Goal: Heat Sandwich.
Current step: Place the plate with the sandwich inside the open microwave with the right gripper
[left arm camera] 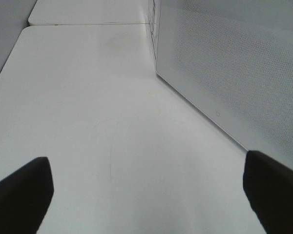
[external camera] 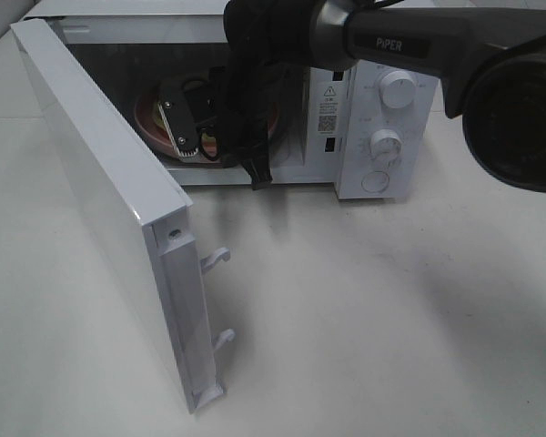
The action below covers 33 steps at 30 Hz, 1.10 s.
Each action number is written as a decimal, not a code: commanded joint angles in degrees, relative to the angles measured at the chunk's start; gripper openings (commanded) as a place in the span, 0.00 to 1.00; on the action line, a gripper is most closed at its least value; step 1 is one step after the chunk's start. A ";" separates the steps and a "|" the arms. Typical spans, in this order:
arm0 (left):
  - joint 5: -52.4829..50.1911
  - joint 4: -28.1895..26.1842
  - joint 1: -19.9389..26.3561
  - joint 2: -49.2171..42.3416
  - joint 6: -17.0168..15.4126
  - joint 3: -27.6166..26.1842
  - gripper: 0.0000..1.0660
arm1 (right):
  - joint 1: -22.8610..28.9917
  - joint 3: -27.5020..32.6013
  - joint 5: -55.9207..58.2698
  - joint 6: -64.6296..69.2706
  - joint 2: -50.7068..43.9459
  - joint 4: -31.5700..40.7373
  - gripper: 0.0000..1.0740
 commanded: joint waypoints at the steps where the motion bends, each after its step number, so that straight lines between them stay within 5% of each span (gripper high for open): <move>1: -0.52 -0.40 -0.06 -1.60 -0.23 0.11 0.97 | -0.34 -2.41 -0.92 1.38 1.03 -0.46 0.02; 17: -0.52 -0.40 -0.06 -1.60 -0.23 0.11 0.97 | -1.26 -3.55 -1.20 7.33 2.69 -0.29 0.10; 26: -0.52 -0.40 -0.06 -1.60 -0.23 0.11 0.97 | -1.26 -3.44 0.23 10.54 2.46 0.06 0.61; 33: -0.52 -0.40 -0.06 -1.60 -0.23 0.11 0.97 | -1.26 -2.75 -0.11 13.46 0.92 0.40 0.78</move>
